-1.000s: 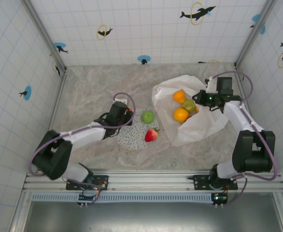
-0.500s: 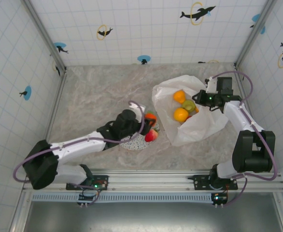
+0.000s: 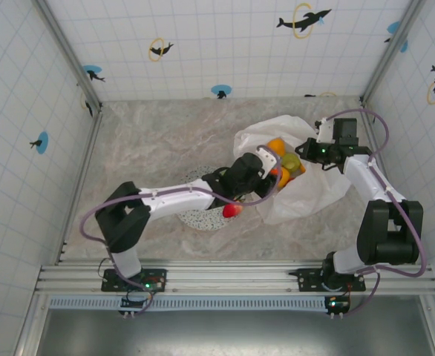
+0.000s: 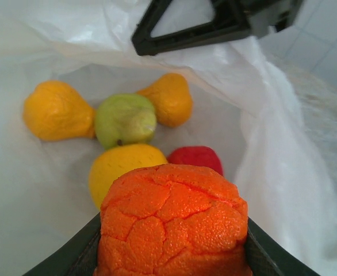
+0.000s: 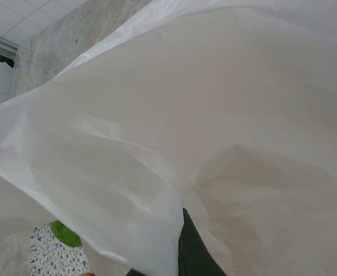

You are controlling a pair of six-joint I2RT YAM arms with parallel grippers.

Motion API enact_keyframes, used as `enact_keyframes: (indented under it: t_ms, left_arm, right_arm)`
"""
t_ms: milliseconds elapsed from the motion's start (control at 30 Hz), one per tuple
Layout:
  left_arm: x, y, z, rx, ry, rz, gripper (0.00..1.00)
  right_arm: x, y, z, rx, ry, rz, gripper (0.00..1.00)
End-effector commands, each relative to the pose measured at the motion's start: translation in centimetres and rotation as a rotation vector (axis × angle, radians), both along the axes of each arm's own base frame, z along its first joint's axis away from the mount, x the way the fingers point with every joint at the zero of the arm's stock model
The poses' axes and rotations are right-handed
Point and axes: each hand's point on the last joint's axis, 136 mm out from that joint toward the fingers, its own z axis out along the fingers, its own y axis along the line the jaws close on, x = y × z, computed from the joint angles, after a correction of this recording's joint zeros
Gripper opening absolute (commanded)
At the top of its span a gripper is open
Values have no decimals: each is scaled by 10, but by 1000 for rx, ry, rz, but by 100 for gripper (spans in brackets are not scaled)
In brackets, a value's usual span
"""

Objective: Place the fruits into the plastic bag

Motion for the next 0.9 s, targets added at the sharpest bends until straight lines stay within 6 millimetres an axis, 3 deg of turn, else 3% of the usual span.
enact_keyframes:
  t_ms: [0, 300, 467, 867]
  left_arm:
    - [36, 6, -8, 131, -133, 100, 44]
    - [97, 19, -25, 149, -183, 239, 46]
    - [126, 17, -39, 132, -187, 268, 46]
    - [148, -13, -75, 99, -145, 244, 51]
  right_arm:
    - [-3, 4, 7, 13, -22, 13, 0]
    - [-2, 4, 11, 23, -30, 11, 0]
    - [-1, 5, 12, 26, -29, 10, 0]
    - [3, 12, 16, 47, -36, 10, 0]
